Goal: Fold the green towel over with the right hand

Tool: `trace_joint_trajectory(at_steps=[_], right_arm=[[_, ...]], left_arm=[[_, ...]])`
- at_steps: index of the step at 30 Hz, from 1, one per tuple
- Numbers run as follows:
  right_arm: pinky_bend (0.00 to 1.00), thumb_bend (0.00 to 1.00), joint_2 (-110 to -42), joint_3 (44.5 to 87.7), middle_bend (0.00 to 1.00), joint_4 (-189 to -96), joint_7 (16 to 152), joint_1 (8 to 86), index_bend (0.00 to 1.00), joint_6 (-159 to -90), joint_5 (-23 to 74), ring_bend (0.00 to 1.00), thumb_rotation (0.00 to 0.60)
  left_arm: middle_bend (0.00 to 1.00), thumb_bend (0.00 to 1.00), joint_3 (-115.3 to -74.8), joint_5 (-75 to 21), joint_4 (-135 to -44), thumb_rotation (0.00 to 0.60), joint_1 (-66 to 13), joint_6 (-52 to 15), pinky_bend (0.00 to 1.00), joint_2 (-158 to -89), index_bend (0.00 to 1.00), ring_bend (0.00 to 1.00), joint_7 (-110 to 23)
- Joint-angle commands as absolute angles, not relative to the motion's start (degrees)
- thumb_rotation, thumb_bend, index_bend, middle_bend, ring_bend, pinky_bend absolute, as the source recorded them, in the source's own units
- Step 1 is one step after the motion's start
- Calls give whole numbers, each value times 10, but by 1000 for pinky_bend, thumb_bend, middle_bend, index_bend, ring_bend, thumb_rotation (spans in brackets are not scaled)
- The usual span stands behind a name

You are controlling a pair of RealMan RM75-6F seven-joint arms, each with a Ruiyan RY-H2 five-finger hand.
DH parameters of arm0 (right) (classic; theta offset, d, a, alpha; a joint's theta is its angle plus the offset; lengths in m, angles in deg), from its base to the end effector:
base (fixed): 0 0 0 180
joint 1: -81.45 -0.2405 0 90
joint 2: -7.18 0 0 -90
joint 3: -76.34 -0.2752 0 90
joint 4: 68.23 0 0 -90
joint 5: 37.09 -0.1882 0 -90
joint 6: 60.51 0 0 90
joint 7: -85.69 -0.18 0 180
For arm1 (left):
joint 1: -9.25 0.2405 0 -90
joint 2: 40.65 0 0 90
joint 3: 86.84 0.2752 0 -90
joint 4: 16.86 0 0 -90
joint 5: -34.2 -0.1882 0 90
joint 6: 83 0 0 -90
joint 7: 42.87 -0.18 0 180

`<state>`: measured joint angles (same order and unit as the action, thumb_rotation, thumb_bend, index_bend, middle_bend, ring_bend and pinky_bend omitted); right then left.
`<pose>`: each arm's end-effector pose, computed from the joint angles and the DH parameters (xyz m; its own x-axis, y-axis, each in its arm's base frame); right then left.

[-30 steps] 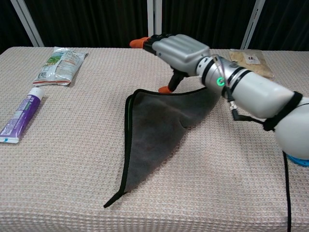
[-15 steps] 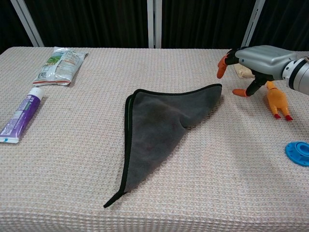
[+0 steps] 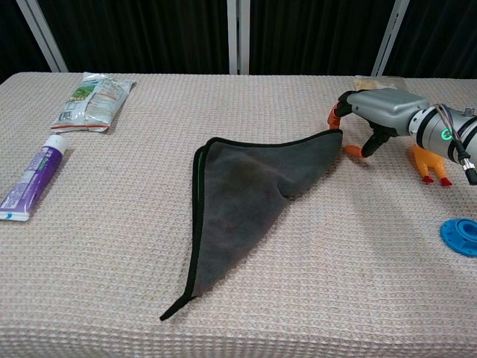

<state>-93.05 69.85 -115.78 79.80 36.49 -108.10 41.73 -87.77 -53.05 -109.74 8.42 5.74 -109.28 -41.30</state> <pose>-0.2175 -0.4340 -0.0407 0.5228 -0.2627 0.8110 -0.8310 -0.3689 0.4163 -0.3217 0.1875 0.1640 0.2901 0.0003 0.9570 0.9565 0.0334 -0.2899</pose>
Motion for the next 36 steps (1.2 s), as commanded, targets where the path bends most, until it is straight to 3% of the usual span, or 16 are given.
trace_joint_trajectory(at_steps=[1, 5, 11, 14, 24, 31, 36], right_arm=[[0, 321, -941, 702, 218, -1139, 771, 361, 453, -1090, 434, 0, 600], [0, 339, -949, 707, 232, -1125, 752, 359, 486, -1095, 447, 0, 600], [11, 424, -970, 703, 297, -1086, 747, 358, 700, -1105, 449, 0, 600], [11, 447, -978, 699, 310, -1066, 749, 355, 739, -1106, 447, 0, 600], [11, 449, -976, 698, 307, -1042, 760, 362, 747, -1190, 474, 0, 600], [11, 449, -944, 728, 304, -1118, 783, 360, 745, -1311, 556, 0, 600], [10, 449, -930, 751, 304, -1191, 822, 344, 745, -1352, 615, 0, 600]], left_arm=[[173, 275, -878, -530, -1098, 600, 84, 57, 133, -1092, 263, 139, -414], [173, 276, -878, -530, -1100, 600, 84, 57, 133, -1090, 262, 139, -414], [172, 276, -878, -530, -1101, 600, 84, 57, 133, -1089, 263, 139, -414], [172, 275, -878, -530, -1102, 600, 84, 57, 134, -1088, 263, 139, -414], [172, 276, -878, -532, -1105, 600, 83, 55, 133, -1085, 262, 139, -417], [172, 275, -878, -532, -1108, 600, 82, 53, 133, -1084, 263, 138, -419], [172, 276, -878, -532, -1107, 600, 83, 55, 133, -1085, 263, 139, -418]])
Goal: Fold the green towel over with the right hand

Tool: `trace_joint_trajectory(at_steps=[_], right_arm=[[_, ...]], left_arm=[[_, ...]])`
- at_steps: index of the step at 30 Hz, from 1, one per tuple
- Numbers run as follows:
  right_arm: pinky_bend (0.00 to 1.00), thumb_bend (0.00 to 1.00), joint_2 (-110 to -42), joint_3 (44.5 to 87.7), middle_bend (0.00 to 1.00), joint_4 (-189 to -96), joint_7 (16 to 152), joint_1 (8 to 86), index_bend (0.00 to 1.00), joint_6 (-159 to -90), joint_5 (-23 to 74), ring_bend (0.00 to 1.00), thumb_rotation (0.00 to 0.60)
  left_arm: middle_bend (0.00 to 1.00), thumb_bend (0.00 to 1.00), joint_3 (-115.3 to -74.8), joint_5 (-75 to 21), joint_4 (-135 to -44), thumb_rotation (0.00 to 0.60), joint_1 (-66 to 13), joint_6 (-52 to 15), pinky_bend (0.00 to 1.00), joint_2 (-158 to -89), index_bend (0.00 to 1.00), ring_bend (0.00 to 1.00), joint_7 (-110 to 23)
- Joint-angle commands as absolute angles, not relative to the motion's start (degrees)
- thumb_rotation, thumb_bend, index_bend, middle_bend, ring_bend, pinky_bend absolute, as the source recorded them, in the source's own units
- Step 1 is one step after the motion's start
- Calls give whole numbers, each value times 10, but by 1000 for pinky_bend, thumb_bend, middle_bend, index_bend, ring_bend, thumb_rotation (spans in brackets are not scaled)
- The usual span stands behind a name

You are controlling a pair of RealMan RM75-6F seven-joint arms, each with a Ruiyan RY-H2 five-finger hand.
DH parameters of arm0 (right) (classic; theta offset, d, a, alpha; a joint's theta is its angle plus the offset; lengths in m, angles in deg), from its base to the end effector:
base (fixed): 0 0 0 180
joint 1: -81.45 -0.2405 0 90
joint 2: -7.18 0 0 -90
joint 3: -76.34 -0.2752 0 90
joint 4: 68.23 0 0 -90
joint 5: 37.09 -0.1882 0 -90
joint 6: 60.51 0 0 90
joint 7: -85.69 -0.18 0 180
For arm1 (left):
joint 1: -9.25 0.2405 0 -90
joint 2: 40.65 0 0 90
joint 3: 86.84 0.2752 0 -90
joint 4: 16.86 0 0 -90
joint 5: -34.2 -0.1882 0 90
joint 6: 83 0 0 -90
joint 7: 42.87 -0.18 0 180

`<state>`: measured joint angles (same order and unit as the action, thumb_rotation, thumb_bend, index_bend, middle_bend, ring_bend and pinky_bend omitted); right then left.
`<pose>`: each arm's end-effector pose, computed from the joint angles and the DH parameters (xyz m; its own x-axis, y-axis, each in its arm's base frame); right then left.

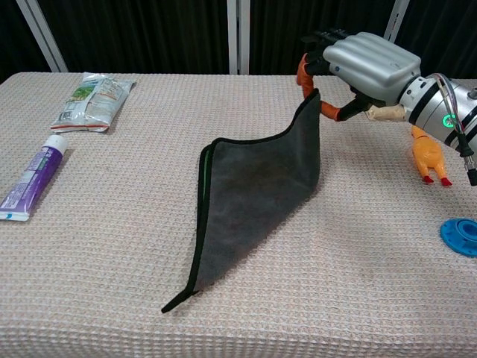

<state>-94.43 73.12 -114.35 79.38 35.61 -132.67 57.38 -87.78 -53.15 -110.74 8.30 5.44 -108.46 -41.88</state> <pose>-0.1420 -0.4060 -0.0181 0.4928 0.1199 0.8619 -0.6177 -0.6495 0.4435 -0.3192 0.1882 0.1665 0.2967 0.0051 0.9550 0.9545 0.0295 -0.2967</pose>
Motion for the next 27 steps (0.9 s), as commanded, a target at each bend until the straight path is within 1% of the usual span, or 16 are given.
trace_joint_trajectory(at_steps=[1, 7, 10, 16, 19, 27], right_arm=[[10, 449, -929, 756, 304, -1207, 832, 339, 746, -1354, 628, 0, 600], [10, 449, -937, 776, 304, -1263, 875, 313, 746, -1336, 672, 0, 600], [10, 449, -949, 782, 304, -1276, 884, 302, 746, -1321, 683, 0, 600], [10, 449, -978, 790, 304, -1282, 891, 284, 745, -1296, 700, 0, 600], [9, 449, -986, 797, 304, -1285, 895, 280, 744, -1294, 710, 0, 600], [9, 449, -985, 809, 304, -1304, 909, 281, 743, -1291, 722, 0, 600]], left_arm=[[172, 276, -877, -532, -1107, 600, 84, 56, 133, -1085, 263, 139, -417], [172, 275, -876, -531, -1104, 600, 87, 57, 133, -1086, 263, 139, -414], [172, 275, -876, -532, -1102, 600, 86, 57, 133, -1087, 263, 139, -413], [172, 276, -876, -532, -1098, 600, 86, 56, 133, -1089, 263, 139, -410], [172, 276, -876, -531, -1095, 600, 86, 56, 133, -1090, 263, 139, -408], [172, 276, -875, -530, -1088, 600, 87, 55, 133, -1094, 263, 139, -401]])
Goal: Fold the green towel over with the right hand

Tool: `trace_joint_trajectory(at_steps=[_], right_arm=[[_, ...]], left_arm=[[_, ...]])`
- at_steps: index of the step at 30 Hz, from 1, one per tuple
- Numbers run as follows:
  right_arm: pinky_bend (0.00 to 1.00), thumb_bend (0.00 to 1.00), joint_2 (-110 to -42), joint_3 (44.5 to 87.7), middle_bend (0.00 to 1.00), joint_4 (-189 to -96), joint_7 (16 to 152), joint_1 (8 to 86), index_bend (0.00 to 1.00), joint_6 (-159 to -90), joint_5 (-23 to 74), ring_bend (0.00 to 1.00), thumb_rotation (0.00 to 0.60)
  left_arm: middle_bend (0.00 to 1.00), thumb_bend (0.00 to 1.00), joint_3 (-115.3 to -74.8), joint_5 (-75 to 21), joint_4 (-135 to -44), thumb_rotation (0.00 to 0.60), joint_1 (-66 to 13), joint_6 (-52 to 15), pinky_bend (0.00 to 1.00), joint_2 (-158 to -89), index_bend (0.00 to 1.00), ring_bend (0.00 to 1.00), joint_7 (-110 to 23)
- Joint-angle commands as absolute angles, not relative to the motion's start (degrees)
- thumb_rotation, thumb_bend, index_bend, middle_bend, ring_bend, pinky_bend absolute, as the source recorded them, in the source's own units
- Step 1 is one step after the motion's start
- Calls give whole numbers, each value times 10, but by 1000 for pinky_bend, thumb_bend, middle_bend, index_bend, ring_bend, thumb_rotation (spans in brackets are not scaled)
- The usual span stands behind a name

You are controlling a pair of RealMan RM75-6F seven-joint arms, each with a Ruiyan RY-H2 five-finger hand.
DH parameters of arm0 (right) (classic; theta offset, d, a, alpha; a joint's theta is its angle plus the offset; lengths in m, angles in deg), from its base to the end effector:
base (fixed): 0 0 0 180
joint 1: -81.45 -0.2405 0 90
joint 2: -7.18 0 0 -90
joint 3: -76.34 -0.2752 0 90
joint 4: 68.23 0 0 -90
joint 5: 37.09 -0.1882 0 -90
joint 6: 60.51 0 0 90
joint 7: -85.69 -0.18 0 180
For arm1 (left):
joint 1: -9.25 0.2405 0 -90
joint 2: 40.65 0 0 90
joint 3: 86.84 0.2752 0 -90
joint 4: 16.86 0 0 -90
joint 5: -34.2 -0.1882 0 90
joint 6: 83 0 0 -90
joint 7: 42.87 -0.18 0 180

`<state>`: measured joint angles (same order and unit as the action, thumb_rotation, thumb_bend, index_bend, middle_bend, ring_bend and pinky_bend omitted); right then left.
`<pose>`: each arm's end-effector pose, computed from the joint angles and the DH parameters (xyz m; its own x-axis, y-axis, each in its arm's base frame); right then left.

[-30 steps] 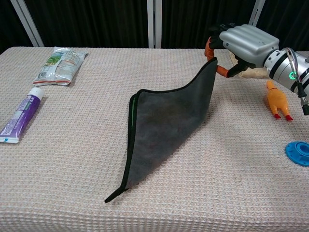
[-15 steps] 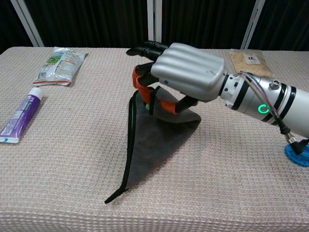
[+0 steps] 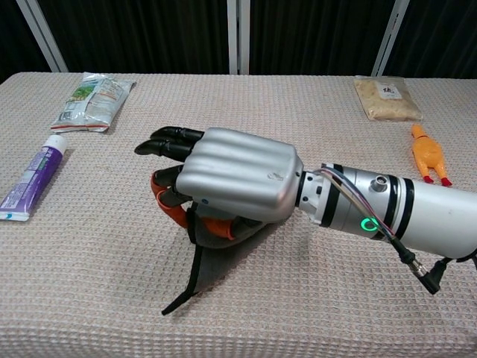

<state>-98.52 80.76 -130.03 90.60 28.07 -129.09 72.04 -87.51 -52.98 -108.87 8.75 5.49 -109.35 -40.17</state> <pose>-0.0458 -0.2939 -0.1048 0.5379 0.1027 0.8367 -0.2108 -0.9446 0.2514 -0.3261 0.1848 0.1633 0.2844 0.0098 0.9587 0.9578 0.0411 -0.2846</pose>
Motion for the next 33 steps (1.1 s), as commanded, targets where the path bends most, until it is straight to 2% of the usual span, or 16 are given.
trace_joint_trajectory(at_steps=[1, 7, 10, 11, 12, 13, 15, 17, 19, 27, 29, 33], right_arm=[[9, 449, -985, 811, 304, -1305, 912, 282, 743, -1290, 724, 0, 600], [3, 447, -1000, 813, 300, -1303, 925, 281, 735, -1272, 722, 0, 600], [0, 434, -1008, 814, 282, -1304, 941, 283, 666, -1259, 718, 0, 600], [0, 409, -1009, 814, 261, -1307, 947, 285, 597, -1254, 715, 0, 600], [0, 351, -1010, 813, 226, -1310, 954, 287, 483, -1251, 712, 0, 600], [0, 268, -1010, 812, 179, -1318, 963, 291, 331, -1245, 705, 0, 600], [0, 117, -1003, 808, 90, -1337, 984, 299, 93, -1235, 691, 0, 600], [0, 26, -988, 800, 24, -1368, 1009, 309, 2, -1232, 676, 0, 600], [0, 0, -965, 795, 0, -1403, 1023, 320, 0, -1241, 667, 0, 600], [0, 1, -841, 772, 0, -1516, 1072, 400, 0, -1337, 621, 0, 600], [0, 41, -803, 765, 10, -1545, 1093, 432, 0, -1361, 589, 0, 600], [16, 182, -743, 758, 86, -1576, 1103, 494, 6, -1412, 536, 0, 600]], left_arm=[[172, 276, -875, -530, -1087, 600, 87, 54, 133, -1094, 263, 139, -401], [172, 276, -875, -532, -1086, 600, 87, 55, 133, -1095, 263, 139, -400], [172, 276, -874, -531, -1086, 600, 87, 54, 133, -1094, 263, 138, -399], [172, 276, -874, -531, -1086, 600, 87, 54, 133, -1094, 263, 138, -399], [172, 275, -874, -532, -1086, 600, 87, 54, 133, -1095, 263, 139, -399], [172, 276, -874, -532, -1086, 600, 87, 54, 133, -1095, 263, 139, -399], [172, 276, -874, -533, -1085, 600, 86, 53, 133, -1096, 263, 139, -398], [172, 276, -875, -534, -1084, 600, 85, 53, 133, -1096, 263, 139, -397], [172, 276, -875, -534, -1083, 600, 85, 53, 133, -1097, 263, 138, -396], [172, 276, -878, -535, -1080, 600, 82, 52, 133, -1098, 263, 138, -393], [172, 276, -879, -535, -1080, 600, 79, 51, 133, -1097, 262, 139, -395], [172, 275, -884, -540, -1081, 600, 73, 51, 133, -1098, 263, 139, -399]])
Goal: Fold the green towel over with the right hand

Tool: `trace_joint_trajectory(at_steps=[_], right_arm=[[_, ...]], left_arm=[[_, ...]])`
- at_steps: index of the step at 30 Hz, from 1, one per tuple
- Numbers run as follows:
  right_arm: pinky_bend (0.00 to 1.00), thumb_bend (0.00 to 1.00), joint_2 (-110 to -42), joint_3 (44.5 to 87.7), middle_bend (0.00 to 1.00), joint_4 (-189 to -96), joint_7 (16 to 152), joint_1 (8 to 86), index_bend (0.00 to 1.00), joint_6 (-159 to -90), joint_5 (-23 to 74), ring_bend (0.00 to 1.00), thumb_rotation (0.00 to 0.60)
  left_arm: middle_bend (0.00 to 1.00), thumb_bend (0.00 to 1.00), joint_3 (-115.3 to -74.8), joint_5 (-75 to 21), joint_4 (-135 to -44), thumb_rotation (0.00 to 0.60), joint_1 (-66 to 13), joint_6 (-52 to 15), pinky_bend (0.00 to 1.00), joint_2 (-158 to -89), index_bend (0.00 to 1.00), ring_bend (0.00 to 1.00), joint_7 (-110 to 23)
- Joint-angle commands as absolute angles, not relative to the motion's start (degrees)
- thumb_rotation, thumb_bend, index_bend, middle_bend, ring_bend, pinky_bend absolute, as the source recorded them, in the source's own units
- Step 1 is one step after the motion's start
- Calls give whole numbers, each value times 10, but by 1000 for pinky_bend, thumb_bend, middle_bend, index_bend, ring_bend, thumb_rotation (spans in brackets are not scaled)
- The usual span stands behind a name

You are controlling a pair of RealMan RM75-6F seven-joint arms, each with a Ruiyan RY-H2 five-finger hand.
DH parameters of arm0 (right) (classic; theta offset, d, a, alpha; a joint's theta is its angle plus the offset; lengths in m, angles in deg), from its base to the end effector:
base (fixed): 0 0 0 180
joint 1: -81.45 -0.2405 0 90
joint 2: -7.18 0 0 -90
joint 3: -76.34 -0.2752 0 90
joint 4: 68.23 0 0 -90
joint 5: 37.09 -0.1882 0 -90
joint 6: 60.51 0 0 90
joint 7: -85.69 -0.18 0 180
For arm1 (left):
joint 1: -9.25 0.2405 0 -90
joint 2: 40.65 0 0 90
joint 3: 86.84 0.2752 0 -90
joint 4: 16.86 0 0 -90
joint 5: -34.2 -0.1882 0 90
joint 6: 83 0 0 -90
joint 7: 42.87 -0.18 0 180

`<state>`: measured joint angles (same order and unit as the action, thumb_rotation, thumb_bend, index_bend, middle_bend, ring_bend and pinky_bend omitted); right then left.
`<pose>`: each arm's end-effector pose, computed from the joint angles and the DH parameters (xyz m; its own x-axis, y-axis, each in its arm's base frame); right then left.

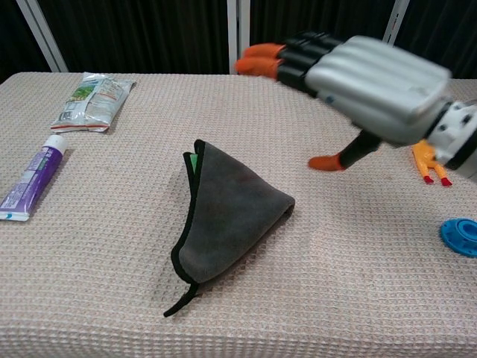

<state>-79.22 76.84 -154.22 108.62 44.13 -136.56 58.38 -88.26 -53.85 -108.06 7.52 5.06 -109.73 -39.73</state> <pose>-0.1256 -0.3118 0.0245 0.5325 0.1653 0.8301 -0.5636 -0.6625 0.4934 -0.3210 0.1943 0.1621 0.2844 -0.0014 0.9587 0.9587 0.0050 -0.2844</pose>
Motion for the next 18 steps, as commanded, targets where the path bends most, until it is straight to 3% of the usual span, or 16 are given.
trace_joint_trajectory(at_steps=[1, 5, 10, 18], right_arm=[[29, 199, -726, 760, 94, -1582, 1095, 515, 15, -1426, 519, 0, 600], [62, 247, -680, 775, 115, -1594, 1029, 583, 107, -1461, 470, 0, 600], [58, 268, -644, 805, 92, -1586, 880, 661, 112, -1496, 456, 0, 600], [35, 284, -634, 829, 89, -1543, 788, 741, 112, -1560, 489, 0, 600]], left_arm=[[172, 276, -886, -540, -1080, 600, 72, 50, 133, -1099, 263, 139, -400], [172, 276, -889, -538, -1075, 600, 66, 45, 133, -1105, 263, 138, -411], [172, 276, -892, -538, -1071, 600, 59, 41, 133, -1117, 263, 139, -422], [172, 276, -890, -545, -1076, 600, 58, 47, 133, -1123, 263, 139, -420]])
